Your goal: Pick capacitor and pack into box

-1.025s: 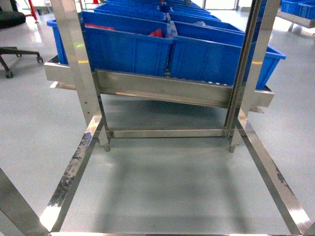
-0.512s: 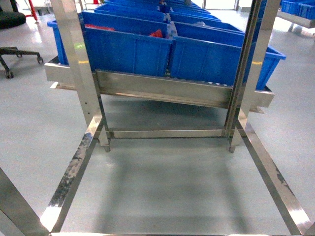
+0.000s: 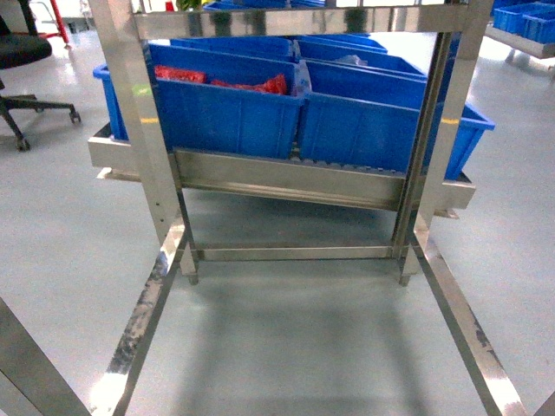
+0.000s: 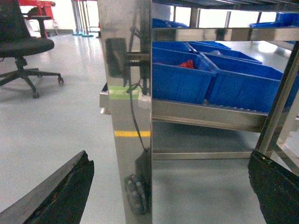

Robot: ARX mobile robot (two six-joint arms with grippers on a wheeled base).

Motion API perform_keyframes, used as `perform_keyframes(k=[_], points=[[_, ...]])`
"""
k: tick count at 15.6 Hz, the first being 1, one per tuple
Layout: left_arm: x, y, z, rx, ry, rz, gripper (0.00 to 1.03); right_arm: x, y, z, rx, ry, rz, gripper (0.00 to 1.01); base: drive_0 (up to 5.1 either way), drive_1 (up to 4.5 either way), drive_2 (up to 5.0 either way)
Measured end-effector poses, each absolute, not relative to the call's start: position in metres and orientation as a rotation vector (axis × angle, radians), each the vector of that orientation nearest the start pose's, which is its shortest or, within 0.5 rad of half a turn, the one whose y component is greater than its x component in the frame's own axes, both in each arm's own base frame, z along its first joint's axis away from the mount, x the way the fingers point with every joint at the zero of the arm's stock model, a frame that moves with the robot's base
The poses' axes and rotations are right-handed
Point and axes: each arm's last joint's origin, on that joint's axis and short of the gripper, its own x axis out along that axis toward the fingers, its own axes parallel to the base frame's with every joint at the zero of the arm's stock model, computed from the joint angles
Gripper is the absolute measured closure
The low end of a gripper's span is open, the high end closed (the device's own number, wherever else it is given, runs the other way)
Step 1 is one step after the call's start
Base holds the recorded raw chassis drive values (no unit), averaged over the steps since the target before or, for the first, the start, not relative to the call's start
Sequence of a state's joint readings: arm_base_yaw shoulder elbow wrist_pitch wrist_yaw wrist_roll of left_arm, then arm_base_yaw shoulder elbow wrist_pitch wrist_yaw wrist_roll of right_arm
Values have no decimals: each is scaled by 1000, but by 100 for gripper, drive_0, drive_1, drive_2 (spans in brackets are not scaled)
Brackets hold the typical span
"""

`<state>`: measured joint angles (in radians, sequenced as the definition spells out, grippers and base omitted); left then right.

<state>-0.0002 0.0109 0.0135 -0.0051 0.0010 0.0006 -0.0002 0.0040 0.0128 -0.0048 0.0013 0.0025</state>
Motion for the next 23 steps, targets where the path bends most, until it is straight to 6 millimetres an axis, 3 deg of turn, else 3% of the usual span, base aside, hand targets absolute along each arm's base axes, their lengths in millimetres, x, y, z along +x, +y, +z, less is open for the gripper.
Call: perform_keyframes(k=[23], points=[[98,0,167,0,-1,0,5,97,0,167,2,-5,-1,3,0,0,0]])
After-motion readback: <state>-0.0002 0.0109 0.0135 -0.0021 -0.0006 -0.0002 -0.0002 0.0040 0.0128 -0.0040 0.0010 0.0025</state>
